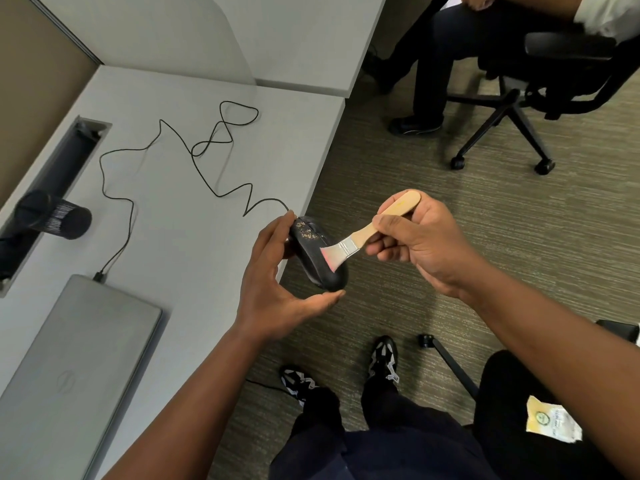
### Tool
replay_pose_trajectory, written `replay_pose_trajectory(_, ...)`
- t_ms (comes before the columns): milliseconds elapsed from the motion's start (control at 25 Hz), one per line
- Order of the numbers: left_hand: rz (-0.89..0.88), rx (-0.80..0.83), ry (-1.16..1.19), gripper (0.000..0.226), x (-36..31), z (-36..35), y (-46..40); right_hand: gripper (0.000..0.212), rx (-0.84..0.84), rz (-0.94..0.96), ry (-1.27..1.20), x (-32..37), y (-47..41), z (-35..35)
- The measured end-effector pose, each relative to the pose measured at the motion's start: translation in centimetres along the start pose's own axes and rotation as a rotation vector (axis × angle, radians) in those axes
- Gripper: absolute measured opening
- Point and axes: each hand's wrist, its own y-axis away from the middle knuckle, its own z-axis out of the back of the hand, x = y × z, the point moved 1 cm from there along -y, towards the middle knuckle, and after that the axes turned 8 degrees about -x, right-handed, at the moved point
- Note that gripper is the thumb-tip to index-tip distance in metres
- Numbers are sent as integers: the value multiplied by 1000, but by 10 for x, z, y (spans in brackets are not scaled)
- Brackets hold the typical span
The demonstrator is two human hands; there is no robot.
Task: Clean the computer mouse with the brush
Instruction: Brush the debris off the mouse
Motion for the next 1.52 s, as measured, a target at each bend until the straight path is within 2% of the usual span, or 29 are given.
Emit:
replay_pose_trajectory(160, 37, 1, 11, 129, 4, 5, 3, 11, -135, 155, 179, 5, -4, 11)
replay_pose_trajectory(280, 36, 13, 15, 129, 4, 5, 2, 9, -62, 145, -120, 13, 0, 8)
replay_pose_trajectory(360, 20, 23, 12, 128, 3, 4, 1, 8, 40, 88, -180, 12, 4, -3)
replay_pose_trajectory(440, -2, 29, 2, 128, 2, 2, -1, 9, 78, 75, -66, 6, 5, -14)
replay_pose_trajectory(520, -16, 28, -12, 127, 3, 1, -1, 9, 48, 98, 44, 2, 2, -17)
replay_pose_trajectory(640, -6, 30, -13, 127, 5, 3, 1, 9, -81, 266, 289, 8, -4, -5)
replay_pose_trajectory(720, 15, 45, -10, 128, 6, 4, 1, 10, -114, 345, 309, 12, -7, 2)
replay_pose_trajectory(840, 41, 83, -21, 131, 6, 4, 0, 5, 16, 320, 173, 10, -4, -6)
replay_pose_trajectory(1000, 102, 158, -57, 148, 1, 2, -4, 4, 187, 484, 246, 4, 2, -27)
replay_pose_trajectory(1200, 126, 193, -116, 169, -3, 1, -7, 7, 147, 544, 475, 13, -7, -37)
replay_pose_trajectory(1400, 133, 182, -151, 170, -4, 3, -7, 8, 319, 404, 668, 16, -5, -33)
replay_pose_trajectory(1520, 154, 186, -151, 170, -3, 5, -6, 11, 259, 465, 744, 25, -8, -22)
